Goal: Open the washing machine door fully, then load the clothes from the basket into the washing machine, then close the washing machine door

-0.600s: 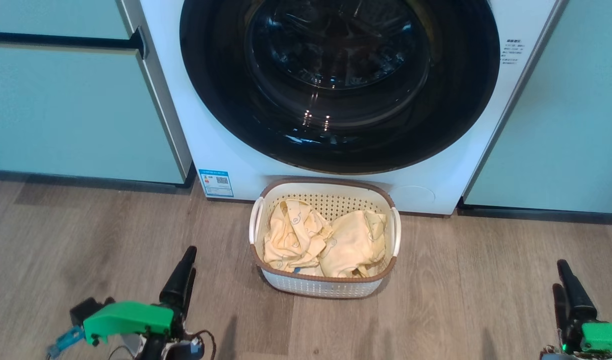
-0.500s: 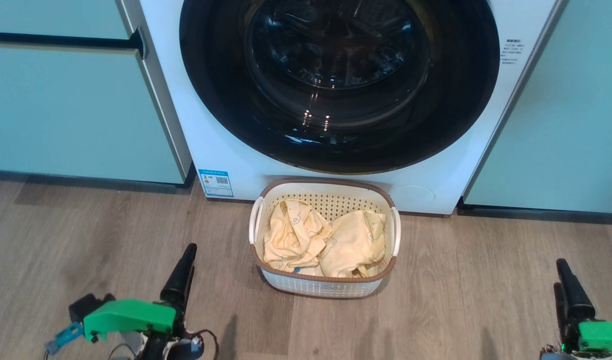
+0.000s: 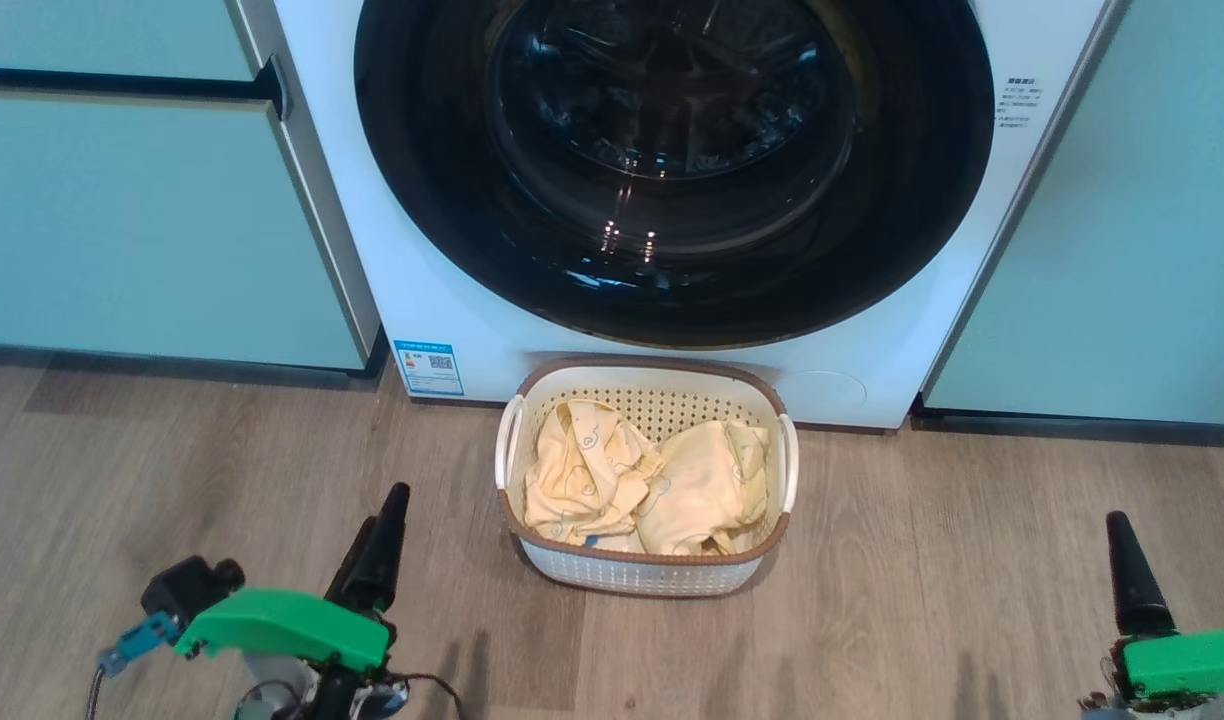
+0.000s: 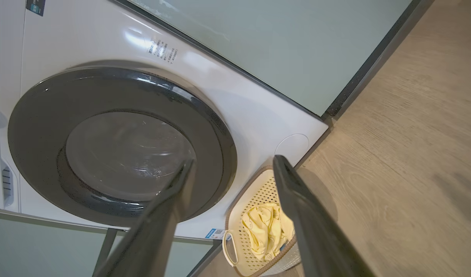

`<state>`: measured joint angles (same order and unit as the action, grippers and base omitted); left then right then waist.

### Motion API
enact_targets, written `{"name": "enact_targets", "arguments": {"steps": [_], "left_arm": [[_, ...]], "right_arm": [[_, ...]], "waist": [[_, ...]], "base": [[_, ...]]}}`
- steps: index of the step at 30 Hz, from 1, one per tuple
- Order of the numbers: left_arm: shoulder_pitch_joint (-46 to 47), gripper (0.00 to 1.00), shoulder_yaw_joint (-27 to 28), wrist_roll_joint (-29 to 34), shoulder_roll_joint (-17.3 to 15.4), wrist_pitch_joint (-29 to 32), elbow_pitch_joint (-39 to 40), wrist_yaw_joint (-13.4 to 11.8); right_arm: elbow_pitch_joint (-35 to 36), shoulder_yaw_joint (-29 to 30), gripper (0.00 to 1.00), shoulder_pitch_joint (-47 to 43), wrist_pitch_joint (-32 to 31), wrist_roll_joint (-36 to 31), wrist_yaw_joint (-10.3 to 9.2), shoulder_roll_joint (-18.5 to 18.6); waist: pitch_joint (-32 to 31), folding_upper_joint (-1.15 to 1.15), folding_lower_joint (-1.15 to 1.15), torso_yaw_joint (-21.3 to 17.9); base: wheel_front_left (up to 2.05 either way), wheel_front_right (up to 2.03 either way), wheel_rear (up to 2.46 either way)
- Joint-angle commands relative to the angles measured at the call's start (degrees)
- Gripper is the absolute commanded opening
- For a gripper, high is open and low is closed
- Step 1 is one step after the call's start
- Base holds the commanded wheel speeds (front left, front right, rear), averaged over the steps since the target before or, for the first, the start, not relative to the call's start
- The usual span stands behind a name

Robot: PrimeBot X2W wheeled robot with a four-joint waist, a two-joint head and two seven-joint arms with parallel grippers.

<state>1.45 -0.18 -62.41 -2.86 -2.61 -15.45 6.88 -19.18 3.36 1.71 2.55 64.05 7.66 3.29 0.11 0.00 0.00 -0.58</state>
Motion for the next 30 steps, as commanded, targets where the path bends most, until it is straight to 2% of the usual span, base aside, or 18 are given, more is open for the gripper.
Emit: {"name": "enact_targets", "arguments": {"steps": [1,14,23,30], "left_arm": [[3.02,1.00,0.83,1.99,-0.38,-0.63,2.35,0.26],[3.25,1.00,-1.60,18.91,-0.74,-2.83,3.80,-0.43],[3.41,1.00,-3.40,27.49,-1.45,-4.35,4.26,-1.51],[3.54,1.00,-4.69,32.93,-2.02,-5.52,3.96,-2.37]], "right_arm": [[1.62,-0.52,1.00,3.63,0.66,-1.72,-0.07,1.21],[0.46,-1.80,1.00,4.26,2.86,-18.71,-0.09,1.66],[-0.18,-2.05,1.00,4.66,4.39,-30.88,-0.10,1.46],[-0.09,-2.60,1.00,4.88,5.57,-37.79,-0.11,1.11]], "waist": [[0.00,0.00,0.00,-0.03],[-0.12,0.00,0.00,-0.23],[-0.21,0.00,0.00,-0.38],[-0.40,0.00,0.00,-0.54]], "base": [[0.00,0.00,0.00],[0.00,0.00,0.00],[0.00,0.00,0.00],[0.00,0.00,0.00]]}}
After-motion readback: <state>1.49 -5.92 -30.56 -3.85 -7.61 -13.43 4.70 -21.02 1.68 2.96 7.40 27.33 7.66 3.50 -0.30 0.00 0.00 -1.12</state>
